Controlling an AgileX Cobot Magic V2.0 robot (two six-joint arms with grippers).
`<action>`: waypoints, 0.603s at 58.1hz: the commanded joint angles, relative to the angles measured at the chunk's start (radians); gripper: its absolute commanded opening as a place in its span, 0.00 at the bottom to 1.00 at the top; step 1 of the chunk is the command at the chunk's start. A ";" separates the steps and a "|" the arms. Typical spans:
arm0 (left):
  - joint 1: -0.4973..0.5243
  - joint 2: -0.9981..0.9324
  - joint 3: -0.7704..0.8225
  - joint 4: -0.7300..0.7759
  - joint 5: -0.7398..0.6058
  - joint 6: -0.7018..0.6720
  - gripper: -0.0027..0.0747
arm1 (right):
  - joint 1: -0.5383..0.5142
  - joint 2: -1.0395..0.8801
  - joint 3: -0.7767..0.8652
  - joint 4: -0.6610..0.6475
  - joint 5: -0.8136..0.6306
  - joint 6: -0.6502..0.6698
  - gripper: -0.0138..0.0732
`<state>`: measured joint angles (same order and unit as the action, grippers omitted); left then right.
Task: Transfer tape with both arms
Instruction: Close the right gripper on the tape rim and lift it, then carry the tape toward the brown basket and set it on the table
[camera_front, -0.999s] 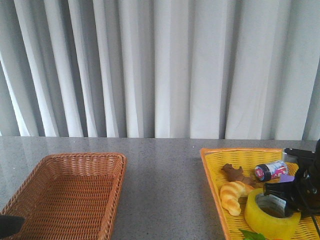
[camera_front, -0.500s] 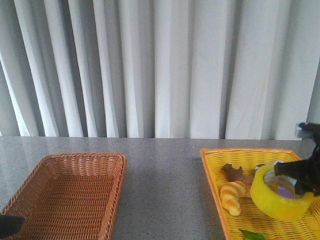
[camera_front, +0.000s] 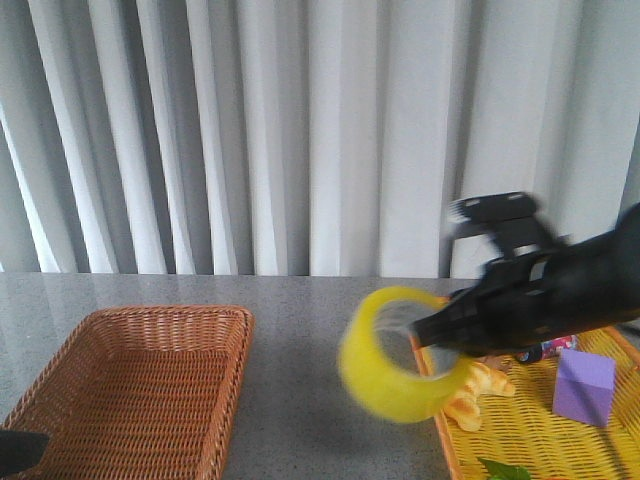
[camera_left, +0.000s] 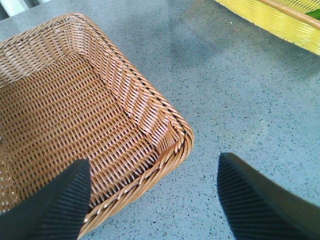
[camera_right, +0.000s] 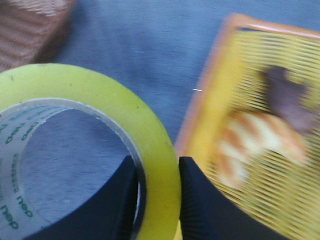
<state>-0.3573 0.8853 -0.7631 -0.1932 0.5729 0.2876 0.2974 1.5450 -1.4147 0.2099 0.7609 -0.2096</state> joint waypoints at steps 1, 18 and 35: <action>-0.008 -0.005 -0.033 -0.020 -0.065 0.000 0.70 | 0.101 0.012 -0.034 -0.036 -0.121 -0.015 0.29; -0.008 -0.005 -0.033 -0.021 -0.061 -0.005 0.70 | 0.232 0.213 -0.121 -0.273 -0.071 0.082 0.30; -0.008 -0.005 -0.033 -0.021 -0.061 -0.005 0.70 | 0.236 0.338 -0.226 -0.375 -0.004 0.118 0.35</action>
<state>-0.3573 0.8853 -0.7631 -0.1932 0.5729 0.2876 0.5337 1.9192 -1.5844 -0.1363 0.8064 -0.0990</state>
